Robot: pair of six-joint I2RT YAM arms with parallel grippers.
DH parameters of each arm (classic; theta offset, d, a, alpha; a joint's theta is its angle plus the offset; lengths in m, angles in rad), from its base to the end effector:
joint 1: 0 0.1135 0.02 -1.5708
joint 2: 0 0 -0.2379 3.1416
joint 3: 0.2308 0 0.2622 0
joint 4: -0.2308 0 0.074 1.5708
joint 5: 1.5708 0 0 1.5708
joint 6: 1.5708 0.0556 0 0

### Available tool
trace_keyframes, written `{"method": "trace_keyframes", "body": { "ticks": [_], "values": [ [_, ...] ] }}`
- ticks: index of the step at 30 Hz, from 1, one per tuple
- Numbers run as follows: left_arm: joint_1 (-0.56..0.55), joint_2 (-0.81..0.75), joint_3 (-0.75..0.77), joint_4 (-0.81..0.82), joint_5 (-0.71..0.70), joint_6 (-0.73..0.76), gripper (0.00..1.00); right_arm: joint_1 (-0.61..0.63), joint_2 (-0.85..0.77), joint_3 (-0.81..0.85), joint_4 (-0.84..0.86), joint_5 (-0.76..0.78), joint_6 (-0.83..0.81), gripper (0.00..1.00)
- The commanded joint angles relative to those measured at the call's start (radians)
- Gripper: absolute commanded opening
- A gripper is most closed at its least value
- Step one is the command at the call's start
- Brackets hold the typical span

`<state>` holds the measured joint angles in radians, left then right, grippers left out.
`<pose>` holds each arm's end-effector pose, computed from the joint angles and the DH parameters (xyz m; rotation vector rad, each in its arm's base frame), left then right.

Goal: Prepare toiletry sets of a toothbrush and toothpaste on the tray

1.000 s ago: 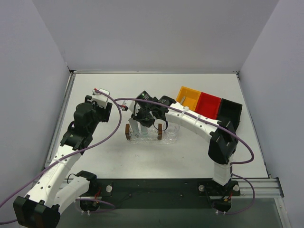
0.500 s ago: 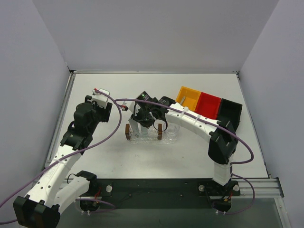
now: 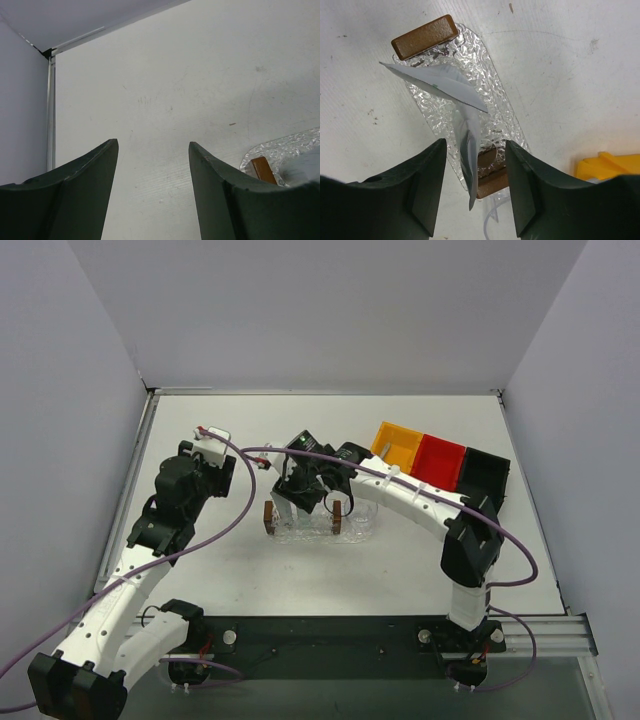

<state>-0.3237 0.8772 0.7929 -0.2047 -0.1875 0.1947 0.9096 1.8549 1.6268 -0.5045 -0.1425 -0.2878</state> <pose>0.2409 -0.0699 0.2981 0.3489 1.8223 0.0847 0.2669 0.3559 0.2563 -1.3811 1.8923 0.4782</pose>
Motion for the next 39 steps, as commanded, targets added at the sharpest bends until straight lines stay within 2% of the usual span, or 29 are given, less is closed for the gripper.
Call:
{"method": "trace_keyframes", "body": {
  "ticks": [1,10,15,20,28,39],
  "values": [
    [0.012,-0.004,0.020,0.053,-0.004,-0.012,0.68,0.005,-0.127,0.031,-0.020,0.041,0.010,0.48],
    [0.025,0.009,0.045,0.045,0.016,-0.017,0.69,-0.049,-0.292,0.035,-0.042,0.063,0.044,0.56],
    [0.029,0.016,0.052,0.042,0.017,-0.017,0.69,-0.198,-0.359,0.010,-0.039,-0.020,0.130,0.56],
    [0.035,0.023,0.058,0.045,0.029,-0.026,0.69,-0.328,-0.385,-0.051,-0.019,-0.019,0.214,0.53],
    [0.044,0.026,0.062,0.048,0.045,-0.035,0.69,-0.517,-0.281,-0.077,-0.017,0.023,0.337,0.51],
    [0.057,0.025,0.055,0.044,0.054,-0.041,0.69,-0.558,-0.016,0.007,-0.017,0.066,0.395,0.47]
  ]
}}
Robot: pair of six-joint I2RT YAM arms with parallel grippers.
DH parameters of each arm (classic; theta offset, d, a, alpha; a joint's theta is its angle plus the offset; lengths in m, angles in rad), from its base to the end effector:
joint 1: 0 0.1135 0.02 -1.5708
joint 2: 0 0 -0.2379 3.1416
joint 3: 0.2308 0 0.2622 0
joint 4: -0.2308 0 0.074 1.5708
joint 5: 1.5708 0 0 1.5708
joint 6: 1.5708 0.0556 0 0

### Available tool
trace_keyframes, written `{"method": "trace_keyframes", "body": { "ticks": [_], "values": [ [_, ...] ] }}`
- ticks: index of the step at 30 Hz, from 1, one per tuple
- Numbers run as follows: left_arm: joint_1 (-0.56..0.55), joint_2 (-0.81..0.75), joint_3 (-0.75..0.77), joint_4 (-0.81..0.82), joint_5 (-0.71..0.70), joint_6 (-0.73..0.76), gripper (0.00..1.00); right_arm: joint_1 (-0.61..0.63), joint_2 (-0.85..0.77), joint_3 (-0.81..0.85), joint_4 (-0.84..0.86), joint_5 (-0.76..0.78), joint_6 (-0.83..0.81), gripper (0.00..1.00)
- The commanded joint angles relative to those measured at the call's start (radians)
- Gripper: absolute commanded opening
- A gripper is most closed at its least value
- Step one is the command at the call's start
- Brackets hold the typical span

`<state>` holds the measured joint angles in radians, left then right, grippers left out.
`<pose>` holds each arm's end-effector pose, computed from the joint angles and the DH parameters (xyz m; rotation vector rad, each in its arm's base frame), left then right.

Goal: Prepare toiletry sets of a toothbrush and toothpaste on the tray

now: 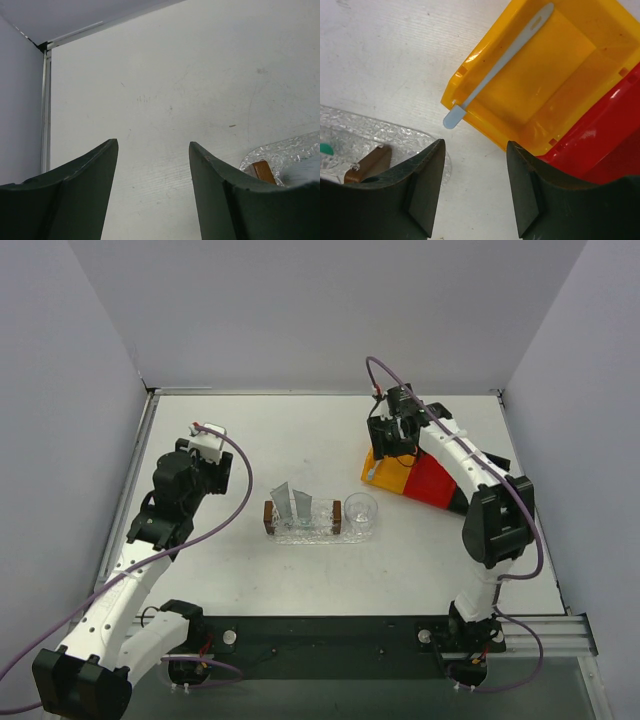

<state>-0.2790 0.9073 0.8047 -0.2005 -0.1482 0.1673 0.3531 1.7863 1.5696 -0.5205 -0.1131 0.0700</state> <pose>0.2490 -0.0628 0.2959 0.3140 1.8444 0.0618 0.4001 0.1541 0.2627 -0.3859 2.2950 0.3450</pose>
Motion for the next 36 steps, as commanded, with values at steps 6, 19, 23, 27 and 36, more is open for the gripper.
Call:
{"method": "trace_keyframes", "body": {
  "ticks": [6,19,23,27,36],
  "values": [
    [0.015,-0.007,0.041,0.036,0.015,-0.011,0.69,-0.005,0.153,0.099,0.005,0.066,0.045,0.44],
    [0.015,-0.005,0.036,0.039,0.019,-0.014,0.69,-0.011,0.228,0.112,0.019,0.079,0.045,0.37],
    [0.015,-0.005,0.031,0.042,0.019,-0.012,0.69,-0.017,0.231,0.096,0.030,0.079,0.047,0.34],
    [0.017,-0.005,0.030,0.046,0.021,-0.017,0.69,-0.022,0.239,0.087,0.042,0.076,0.054,0.35],
    [0.017,-0.005,0.025,0.042,0.019,-0.015,0.69,-0.023,0.268,0.060,0.068,0.066,0.076,0.36]
  ]
}}
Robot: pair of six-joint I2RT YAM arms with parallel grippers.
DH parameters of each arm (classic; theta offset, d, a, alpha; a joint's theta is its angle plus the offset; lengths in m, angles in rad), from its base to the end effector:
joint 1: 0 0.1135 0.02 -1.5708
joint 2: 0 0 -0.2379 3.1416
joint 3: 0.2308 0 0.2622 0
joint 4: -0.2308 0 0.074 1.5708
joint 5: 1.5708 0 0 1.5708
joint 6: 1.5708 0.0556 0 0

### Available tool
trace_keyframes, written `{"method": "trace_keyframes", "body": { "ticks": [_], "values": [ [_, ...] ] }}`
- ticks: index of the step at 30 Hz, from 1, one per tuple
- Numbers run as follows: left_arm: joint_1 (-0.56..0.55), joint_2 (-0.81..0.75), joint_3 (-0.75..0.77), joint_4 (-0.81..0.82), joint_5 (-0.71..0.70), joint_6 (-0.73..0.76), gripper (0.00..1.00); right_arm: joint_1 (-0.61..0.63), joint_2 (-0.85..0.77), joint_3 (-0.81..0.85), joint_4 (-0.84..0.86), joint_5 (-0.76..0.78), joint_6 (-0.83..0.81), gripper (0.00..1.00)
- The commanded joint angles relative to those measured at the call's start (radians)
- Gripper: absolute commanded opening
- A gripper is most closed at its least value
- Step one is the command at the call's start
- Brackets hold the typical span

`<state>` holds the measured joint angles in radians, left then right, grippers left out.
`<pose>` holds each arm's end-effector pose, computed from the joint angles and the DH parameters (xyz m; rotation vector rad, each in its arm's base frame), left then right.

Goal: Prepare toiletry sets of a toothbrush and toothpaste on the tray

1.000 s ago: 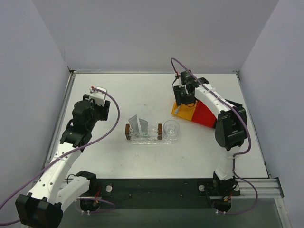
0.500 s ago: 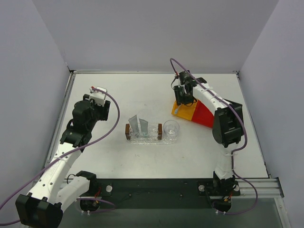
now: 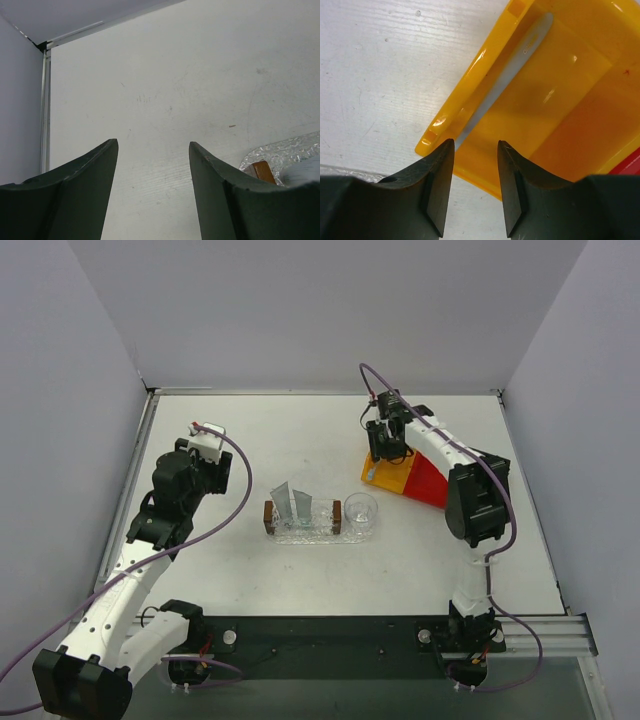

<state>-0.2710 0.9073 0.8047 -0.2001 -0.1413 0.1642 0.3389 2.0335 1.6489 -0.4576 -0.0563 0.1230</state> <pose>0.2494 -0.0612 0.2960 0.3084 1.8452 0.0587 0.4437 0.1597 0.1896 -0.2878 2.4133 0.2787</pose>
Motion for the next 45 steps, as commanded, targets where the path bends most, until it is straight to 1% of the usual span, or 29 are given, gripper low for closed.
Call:
{"method": "trace_keyframes", "body": {
  "ticks": [1,15,33,38,45],
  "values": [
    [0.007,-0.005,0.025,0.044,0.012,-0.014,0.69,-0.008,0.025,-0.023,0.010,0.007,0.023,0.36],
    [0.009,-0.004,0.025,0.045,0.016,-0.014,0.69,-0.012,0.044,-0.055,0.033,0.016,0.029,0.36],
    [0.009,-0.005,0.019,0.050,0.014,-0.012,0.69,-0.024,0.097,-0.031,0.033,0.009,0.024,0.34],
    [0.009,-0.007,0.016,0.048,0.016,-0.012,0.69,-0.034,0.091,-0.032,0.030,-0.004,0.026,0.29],
    [0.009,-0.011,0.016,0.048,0.016,-0.012,0.69,-0.054,0.054,-0.029,0.031,-0.022,0.024,0.17]
  ]
}}
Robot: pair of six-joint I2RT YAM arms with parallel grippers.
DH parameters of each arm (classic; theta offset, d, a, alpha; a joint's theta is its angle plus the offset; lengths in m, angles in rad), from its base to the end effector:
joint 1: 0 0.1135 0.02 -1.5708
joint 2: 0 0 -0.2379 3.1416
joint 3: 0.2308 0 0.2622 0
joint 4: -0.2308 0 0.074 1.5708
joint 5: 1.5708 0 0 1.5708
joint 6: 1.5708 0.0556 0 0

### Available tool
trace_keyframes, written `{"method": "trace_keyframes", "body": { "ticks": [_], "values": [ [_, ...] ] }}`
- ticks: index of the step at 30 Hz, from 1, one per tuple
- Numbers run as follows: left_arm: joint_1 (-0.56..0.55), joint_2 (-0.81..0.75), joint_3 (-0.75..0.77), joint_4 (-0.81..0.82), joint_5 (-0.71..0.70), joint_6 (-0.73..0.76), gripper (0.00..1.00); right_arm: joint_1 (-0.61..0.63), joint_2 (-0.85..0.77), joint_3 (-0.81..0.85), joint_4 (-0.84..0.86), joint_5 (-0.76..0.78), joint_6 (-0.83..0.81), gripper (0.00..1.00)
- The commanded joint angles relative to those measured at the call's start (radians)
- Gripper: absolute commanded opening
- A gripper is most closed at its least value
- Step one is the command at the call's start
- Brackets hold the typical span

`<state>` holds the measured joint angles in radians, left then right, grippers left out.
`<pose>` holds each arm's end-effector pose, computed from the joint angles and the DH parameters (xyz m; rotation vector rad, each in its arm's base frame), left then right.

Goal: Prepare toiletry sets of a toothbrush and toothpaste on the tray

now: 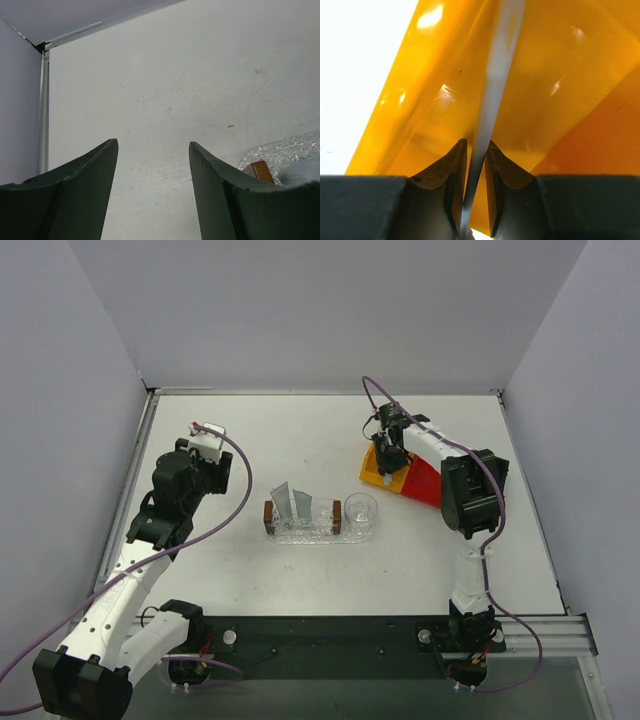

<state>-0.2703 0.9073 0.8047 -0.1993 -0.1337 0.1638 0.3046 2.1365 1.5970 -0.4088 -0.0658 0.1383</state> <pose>0.2495 -0.0614 0.2961 0.3124 1.8440 0.0517 0.4500 0.1453 0.1295 -0.2374 2.5250 0.2606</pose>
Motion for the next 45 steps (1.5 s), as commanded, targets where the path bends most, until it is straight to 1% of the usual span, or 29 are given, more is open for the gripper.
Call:
{"method": "trace_keyframes", "body": {
  "ticks": [1,2,5,19,22,25,26,28,29,30,31,32,34,37,39,40,41,43,44,45],
  "values": [
    [0.008,-0.011,0.016,0.049,0.008,-0.012,0.69,-0.021,-0.053,0.023,-0.018,-0.015,0.010,0.15],
    [0.008,-0.011,0.014,0.047,0.008,-0.010,0.69,-0.024,-0.061,0.023,-0.019,-0.017,0.011,0.13],
    [0.008,-0.011,0.014,0.049,0.008,-0.012,0.69,-0.035,-0.082,0.024,-0.021,-0.028,0.012,0.11],
    [0.009,-0.022,0.019,0.046,0.016,-0.015,0.69,-0.048,-0.196,0.049,-0.076,-0.048,0.023,0.07],
    [0.009,-0.024,0.028,0.044,0.037,-0.014,0.69,-0.048,-0.242,0.047,-0.096,-0.045,0.012,0.06],
    [0.009,-0.025,0.059,0.038,0.109,-0.007,0.69,-0.048,-0.296,0.053,-0.127,-0.063,-0.012,0.05],
    [0.009,-0.024,0.070,0.037,0.177,-0.003,0.69,-0.048,-0.323,0.060,-0.137,-0.083,-0.022,0.05],
    [0.008,-0.019,0.121,0.028,0.250,0.022,0.69,-0.048,-0.354,0.076,-0.169,-0.181,-0.066,0.05],
    [0.008,-0.013,0.145,0.018,0.313,0.037,0.69,-0.048,-0.383,0.084,-0.182,-0.225,-0.084,0.05],
    [0.006,-0.002,0.171,0.006,0.342,0.055,0.69,-0.048,-0.397,0.099,-0.215,-0.303,-0.101,0.05],
    [0.006,0.002,0.215,-0.006,0.365,0.066,0.70,-0.047,-0.412,0.104,-0.231,-0.339,-0.121,0.05],
    [0.006,0.010,0.238,-0.014,0.417,0.077,0.71,-0.045,-0.437,0.112,-0.246,-0.380,-0.129,0.05],
    [0.005,0.034,0.278,-0.035,0.457,0.108,0.72,-0.044,-0.457,0.136,-0.301,-0.493,-0.172,0.05],
    [-0.010,0.064,0.347,-0.063,0.546,0.154,0.76,-0.019,-0.481,0.168,-0.375,-0.558,-0.195,0.05],
    [-0.041,0.082,0.379,-0.072,0.563,0.184,0.85,0.011,-0.495,0.172,-0.406,-0.578,-0.219,0.05],
    [-0.058,0.087,0.389,-0.080,0.569,0.197,0.86,0.025,-0.501,0.172,-0.412,-0.597,-0.227,0.05],
    [-0.097,0.093,0.398,-0.090,0.568,0.213,0.87,0.048,-0.509,0.173,-0.423,-0.603,-0.242,0.05],
    [-0.153,0.111,0.430,-0.140,0.557,0.276,0.88,0.080,-0.517,0.178,-0.436,-0.621,-0.259,0.04],
    [-0.217,0.119,0.439,-0.155,0.546,0.299,0.89,0.112,-0.517,0.188,-0.452,-0.621,-0.270,0.04],
    [-0.245,0.123,0.445,-0.184,0.539,0.353,0.89,0.126,-0.515,0.192,-0.458,-0.626,-0.272,0.04]
  ]
}}
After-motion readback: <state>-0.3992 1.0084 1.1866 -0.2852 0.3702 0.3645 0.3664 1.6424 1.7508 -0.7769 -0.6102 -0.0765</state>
